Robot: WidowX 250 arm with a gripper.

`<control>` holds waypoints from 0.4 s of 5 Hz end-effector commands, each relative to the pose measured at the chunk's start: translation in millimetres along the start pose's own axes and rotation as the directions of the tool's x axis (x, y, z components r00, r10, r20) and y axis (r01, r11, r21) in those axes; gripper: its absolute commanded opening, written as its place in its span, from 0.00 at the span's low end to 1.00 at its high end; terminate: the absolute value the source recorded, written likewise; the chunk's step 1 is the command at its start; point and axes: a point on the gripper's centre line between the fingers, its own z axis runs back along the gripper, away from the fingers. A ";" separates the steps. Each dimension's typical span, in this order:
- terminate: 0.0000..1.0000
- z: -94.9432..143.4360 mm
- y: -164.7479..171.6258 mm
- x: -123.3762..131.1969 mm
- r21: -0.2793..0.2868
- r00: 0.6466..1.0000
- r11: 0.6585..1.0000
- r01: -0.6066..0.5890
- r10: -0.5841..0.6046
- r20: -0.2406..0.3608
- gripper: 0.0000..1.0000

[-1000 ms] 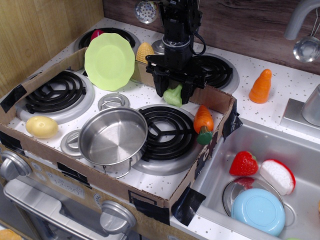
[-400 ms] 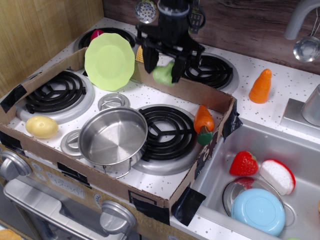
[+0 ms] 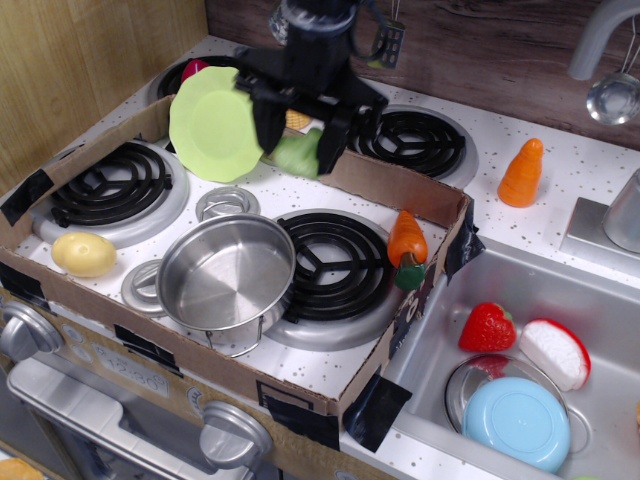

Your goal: Put broccoli in pot

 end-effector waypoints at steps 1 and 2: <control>0.00 13.1 2.7 -24.5 -0.018 0.997 0.997 -0.072 0.072 0.035 0.00; 0.00 8.7 5.8 -34.5 0.002 0.995 0.995 -0.099 0.099 0.033 0.00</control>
